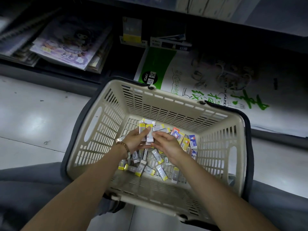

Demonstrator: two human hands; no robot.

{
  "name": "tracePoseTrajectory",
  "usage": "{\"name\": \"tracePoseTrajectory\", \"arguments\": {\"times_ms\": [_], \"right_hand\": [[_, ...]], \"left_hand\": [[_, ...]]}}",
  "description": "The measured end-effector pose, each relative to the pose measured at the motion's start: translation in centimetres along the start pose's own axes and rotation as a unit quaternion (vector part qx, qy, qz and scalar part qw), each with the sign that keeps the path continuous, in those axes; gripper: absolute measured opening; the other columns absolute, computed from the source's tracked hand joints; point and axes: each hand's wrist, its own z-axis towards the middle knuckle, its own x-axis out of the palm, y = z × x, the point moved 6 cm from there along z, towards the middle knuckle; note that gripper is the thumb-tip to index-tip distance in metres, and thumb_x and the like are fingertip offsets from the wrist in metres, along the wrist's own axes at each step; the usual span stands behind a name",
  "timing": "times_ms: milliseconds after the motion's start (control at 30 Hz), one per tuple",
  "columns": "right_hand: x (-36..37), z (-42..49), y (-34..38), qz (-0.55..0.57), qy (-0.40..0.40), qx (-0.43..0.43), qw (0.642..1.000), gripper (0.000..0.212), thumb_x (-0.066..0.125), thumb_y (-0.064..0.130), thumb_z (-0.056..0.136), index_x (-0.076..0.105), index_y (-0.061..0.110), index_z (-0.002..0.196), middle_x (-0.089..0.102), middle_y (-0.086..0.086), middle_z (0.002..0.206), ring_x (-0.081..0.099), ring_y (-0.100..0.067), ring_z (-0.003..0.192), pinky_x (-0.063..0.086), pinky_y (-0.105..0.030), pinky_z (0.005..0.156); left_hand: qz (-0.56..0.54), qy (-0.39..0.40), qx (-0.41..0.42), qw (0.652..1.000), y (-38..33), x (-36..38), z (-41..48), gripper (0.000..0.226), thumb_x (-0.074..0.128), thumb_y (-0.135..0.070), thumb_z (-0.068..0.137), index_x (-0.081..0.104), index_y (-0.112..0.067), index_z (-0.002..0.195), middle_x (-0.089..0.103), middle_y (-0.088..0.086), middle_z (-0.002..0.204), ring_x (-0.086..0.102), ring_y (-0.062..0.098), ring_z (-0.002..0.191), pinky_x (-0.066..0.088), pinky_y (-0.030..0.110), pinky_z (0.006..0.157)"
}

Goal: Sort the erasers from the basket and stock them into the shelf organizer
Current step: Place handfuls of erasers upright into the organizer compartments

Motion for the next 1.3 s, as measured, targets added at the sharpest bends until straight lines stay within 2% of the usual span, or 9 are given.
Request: {"name": "tracePoseTrajectory", "arguments": {"times_ms": [100,233,333,467,633,800,1033,1167,1300], "right_hand": [[-1.3,1.0,0.1,-0.032,-0.028,0.004,0.999,0.020,0.058,0.015,0.092,0.063,0.003,0.108,0.067,-0.009,0.098,0.066,-0.016,0.080,0.056,-0.019,0.070],[-4.9,4.1,1.1,-0.273,-0.103,-0.054,0.955,0.033,0.063,0.013,0.089,0.059,0.003,0.120,0.059,-0.015,0.124,0.059,-0.023,0.107,0.049,-0.030,0.089],[-5.5,6.3,1.5,-0.421,-0.083,-0.079,0.900,0.046,0.069,0.014,0.085,0.054,0.007,0.128,0.052,-0.011,0.131,0.051,-0.025,0.118,0.043,-0.032,0.096],[-5.1,7.7,1.1,-0.568,-0.062,-0.098,0.815,0.038,0.071,0.016,0.082,0.057,0.012,0.118,0.052,-0.006,0.126,0.052,-0.023,0.113,0.045,-0.035,0.093],[-5.4,8.0,1.2,-0.610,-0.080,-0.105,0.781,0.031,0.070,0.020,0.084,0.063,0.015,0.114,0.060,-0.003,0.119,0.058,-0.018,0.109,0.046,-0.031,0.090],[-5.2,7.3,0.9,-0.649,-0.082,-0.108,0.749,0.027,0.071,0.026,0.083,0.064,0.017,0.108,0.064,-0.002,0.113,0.058,-0.019,0.105,0.045,-0.028,0.082],[-5.0,7.7,0.6,-0.565,-0.115,-0.011,0.817,0.013,0.073,0.022,0.082,0.071,0.011,0.089,0.068,-0.007,0.098,0.063,-0.027,0.100,0.049,-0.032,0.081],[-4.4,6.1,-0.8,-0.447,-0.098,-0.019,0.889,0.021,0.069,0.016,0.085,0.072,-0.002,0.095,0.070,-0.014,0.104,0.064,-0.028,0.101,0.050,-0.035,0.090],[-4.2,4.3,-2.9,-0.431,-0.122,-0.007,0.894,0.018,0.069,0.014,0.085,0.070,-0.004,0.087,0.069,-0.016,0.099,0.064,-0.027,0.098,0.051,-0.035,0.087]], "left_hand": [[0.007,-0.043,-0.006,0.999,0.0,-1.9,0.2,0.030,0.063,-0.033,0.087,0.066,-0.007,0.103,0.071,0.014,0.103,0.072,0.018,0.073,0.058,0.025,0.058],[0.013,-0.087,-0.052,0.995,0.1,-4.8,1.1,0.038,0.067,-0.034,0.084,0.053,-0.010,0.111,0.057,0.009,0.117,0.064,0.028,0.098,0.058,0.036,0.074],[0.027,-0.064,-0.082,0.994,0.5,-5.6,1.4,0.033,0.064,-0.029,0.087,0.055,-0.010,0.112,0.064,0.005,0.093,0.067,0.018,0.074,0.054,0.027,0.058],[0.039,-0.039,-0.095,0.994,1.1,-6.2,1.6,0.010,0.062,-0.023,0.088,0.059,-0.015,0.093,0.068,0.003,0.080,0.067,0.007,0.053,0.049,0.017,0.043],[0.021,0.000,-0.095,0.995,1.4,-6.3,1.8,0.023,0.061,-0.029,0.088,0.061,-0.015,0.106,0.074,-0.003,0.088,0.070,0.010,0.077,0.056,0.023,0.057],[0.018,-0.008,-0.094,0.995,1.4,-6.5,1.4,0.023,0.062,-0.032,0.087,0.066,-0.014,0.100,0.074,0.000,0.085,0.071,0.012,0.070,0.055,0.023,0.055],[-0.010,0.028,-0.091,0.995,0.8,-5.8,0.9,0.026,0.059,-0.033,0.089,0.069,-0.012,0.100,0.074,0.008,0.088,0.070,0.017,0.067,0.060,0.028,0.067],[-0.019,-0.001,-0.082,0.996,0.6,-5.9,1.0,0.019,0.060,-0.024,0.090,0.064,-0.011,0.102,0.074,0.009,0.081,0.070,0.019,0.068,0.060,0.032,0.066],[-0.054,-0.011,-0.086,0.995,1.0,-5.6,0.7,0.019,0.046,-0.018,0.098,0.063,-0.008,0.096,0.071,0.010,0.071,0.069,0.018,0.061,0.059,0.032,0.061]]}}
